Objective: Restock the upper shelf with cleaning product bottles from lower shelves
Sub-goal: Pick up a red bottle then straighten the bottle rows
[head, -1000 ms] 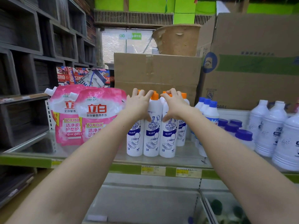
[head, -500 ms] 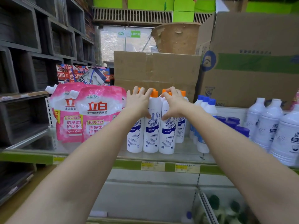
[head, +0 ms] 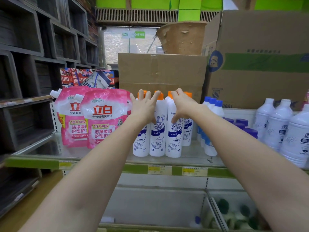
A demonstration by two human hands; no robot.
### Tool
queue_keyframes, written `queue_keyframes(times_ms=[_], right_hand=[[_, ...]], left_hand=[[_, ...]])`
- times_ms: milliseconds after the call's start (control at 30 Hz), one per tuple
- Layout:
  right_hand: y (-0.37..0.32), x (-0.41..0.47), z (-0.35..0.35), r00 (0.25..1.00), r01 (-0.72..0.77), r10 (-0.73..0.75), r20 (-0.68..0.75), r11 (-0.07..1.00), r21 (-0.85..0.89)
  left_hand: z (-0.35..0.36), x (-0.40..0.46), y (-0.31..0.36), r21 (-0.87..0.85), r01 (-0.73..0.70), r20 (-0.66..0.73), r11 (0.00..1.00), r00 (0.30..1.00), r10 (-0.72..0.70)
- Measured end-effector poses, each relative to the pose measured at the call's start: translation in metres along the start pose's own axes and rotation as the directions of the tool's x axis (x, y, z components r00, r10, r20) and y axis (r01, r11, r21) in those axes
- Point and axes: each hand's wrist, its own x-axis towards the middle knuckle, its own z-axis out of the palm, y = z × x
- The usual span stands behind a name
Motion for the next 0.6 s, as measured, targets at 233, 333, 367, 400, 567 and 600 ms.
queue_keyframes(times_ms=[233, 333, 367, 400, 567, 600], right_hand=[[0.002, -0.008, -0.001, 0.998, 0.051, -0.051, -0.025, 0.999, 0.003], [0.006, -0.013, -0.006, 0.997, 0.066, -0.064, -0.031, 0.996, 0.061], [0.008, -0.015, -0.008, 0.997, 0.063, -0.059, -0.044, 0.993, 0.097], [0.01, -0.017, -0.01, 0.997, 0.061, -0.054, -0.055, 0.99, 0.126], [0.031, -0.03, -0.028, 0.998, 0.051, -0.048, -0.051, 0.996, 0.076], [0.038, -0.032, -0.031, 0.999, 0.038, -0.035, -0.042, 0.997, 0.07]], left_hand=[[-0.005, -0.002, 0.004, 0.041, -0.005, 0.007, 0.999, 1.0, 0.005], [-0.01, 0.001, 0.003, -0.024, -0.011, 0.013, 1.0, 1.0, 0.011], [-0.012, 0.003, 0.003, -0.049, -0.026, 0.013, 0.998, 1.0, 0.026], [-0.014, 0.004, 0.002, -0.06, -0.047, 0.013, 0.997, 0.999, 0.048], [-0.03, 0.009, 0.015, -0.109, -0.089, -0.008, 0.99, 0.996, 0.089], [-0.034, 0.012, 0.019, -0.147, -0.102, -0.018, 0.984, 0.995, 0.101]])
